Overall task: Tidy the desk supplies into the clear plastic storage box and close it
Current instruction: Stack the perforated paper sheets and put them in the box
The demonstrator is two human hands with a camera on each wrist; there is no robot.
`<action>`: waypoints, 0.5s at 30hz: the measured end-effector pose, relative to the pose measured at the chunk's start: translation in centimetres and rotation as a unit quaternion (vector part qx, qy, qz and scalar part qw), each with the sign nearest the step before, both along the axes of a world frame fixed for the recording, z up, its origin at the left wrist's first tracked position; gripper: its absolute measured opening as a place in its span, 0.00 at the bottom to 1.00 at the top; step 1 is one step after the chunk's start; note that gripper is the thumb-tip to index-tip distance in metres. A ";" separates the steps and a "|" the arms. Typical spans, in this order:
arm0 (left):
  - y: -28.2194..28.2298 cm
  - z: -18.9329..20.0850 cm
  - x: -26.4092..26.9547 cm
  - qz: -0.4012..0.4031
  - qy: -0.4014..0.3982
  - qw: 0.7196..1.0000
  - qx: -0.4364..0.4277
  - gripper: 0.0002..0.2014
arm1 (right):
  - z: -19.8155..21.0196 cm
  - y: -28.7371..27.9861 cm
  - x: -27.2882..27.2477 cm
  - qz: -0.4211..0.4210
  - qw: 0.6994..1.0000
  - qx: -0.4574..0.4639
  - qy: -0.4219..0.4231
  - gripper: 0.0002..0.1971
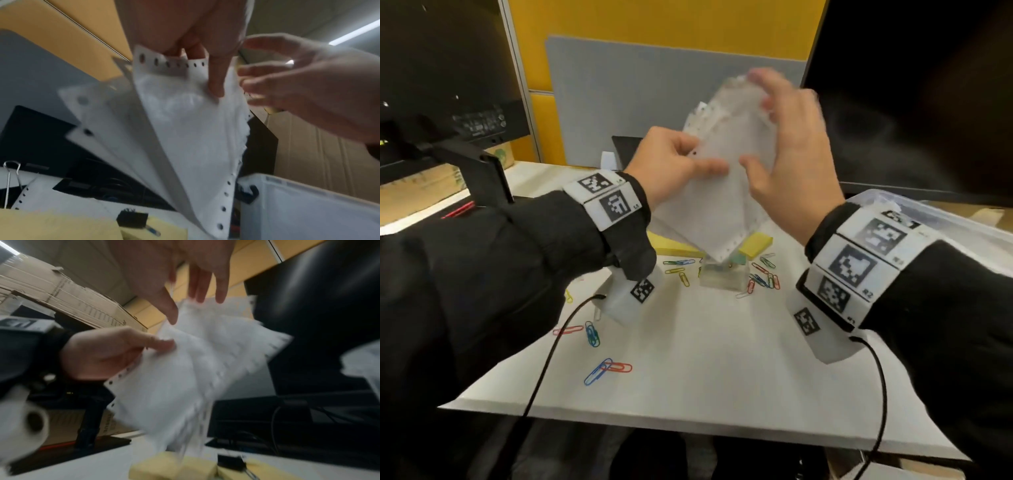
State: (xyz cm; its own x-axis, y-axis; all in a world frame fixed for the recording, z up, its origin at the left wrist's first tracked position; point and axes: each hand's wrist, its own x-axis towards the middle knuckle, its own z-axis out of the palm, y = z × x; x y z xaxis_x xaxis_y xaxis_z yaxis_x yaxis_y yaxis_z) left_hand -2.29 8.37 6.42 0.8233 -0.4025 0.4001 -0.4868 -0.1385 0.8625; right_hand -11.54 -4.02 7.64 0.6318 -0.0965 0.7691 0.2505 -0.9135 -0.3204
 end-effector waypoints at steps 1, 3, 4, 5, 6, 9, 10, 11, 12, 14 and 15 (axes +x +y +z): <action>0.3 0.3 0.4 0.008 0.015 1.000 -0.025 0.08 | -0.5 -0.2 -0.1 0.002 1.000 0.024 -0.008 0.38; 1.2 1.1 1.1 0.003 0.040 0.996 -0.081 0.06 | -1.4 -0.6 -0.4 0.008 0.997 0.072 0.008 0.44; 1.7 1.5 1.4 0.001 0.046 0.994 -0.102 0.10 | -1.9 -0.9 -0.5 0.014 0.995 0.095 0.027 0.44; 2.1 1.8 1.7 0.004 0.056 0.991 -0.118 0.15 | -2.3 -1.0 -0.5 0.024 0.992 0.116 0.049 0.44; 2.5 1.9 1.9 0.011 0.072 0.989 -0.127 0.20 | -2.7 -1.1 -0.4 0.034 0.988 0.136 0.070 0.42; 2.6 1.6 2.3 0.026 0.117 0.982 -0.144 0.26 | -4.1 -0.6 0.1 0.060 0.970 0.201 0.121 0.36; 2.6 1.4 2.3 0.028 0.130 0.979 -0.156 0.27 | -4.3 -0.5 0.1 0.062 0.963 0.232 0.123 0.36; 2.4 1.2 2.4 0.025 0.139 0.974 -0.174 0.29 | -4.4 -0.4 0.2 0.065 0.954 0.269 0.118 0.36; 2.2 1.0 2.3 0.014 0.149 0.969 -0.195 0.32 | -4.4 -0.5 0.3 0.067 0.942 0.309 0.115 0.39; 1.9 0.4 2.3 -0.010 0.160 0.965 -0.208 0.36 | -4.4 -0.7 0.6 0.063 0.918 0.371 0.122 0.43; 1.8 0.0 2.2 -0.024 0.161 0.966 -0.201 0.37 | -4.4 -0.8 0.7 0.059 0.913 0.383 0.129 0.44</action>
State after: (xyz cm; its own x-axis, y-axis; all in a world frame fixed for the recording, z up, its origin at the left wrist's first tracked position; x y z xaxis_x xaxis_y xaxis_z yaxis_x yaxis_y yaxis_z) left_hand -0.09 10.22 6.38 0.9153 -0.3091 0.2583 -0.1819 0.2550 0.9497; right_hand -10.84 -4.86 3.21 0.8232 -0.4636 0.3277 0.1577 -0.3678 -0.9164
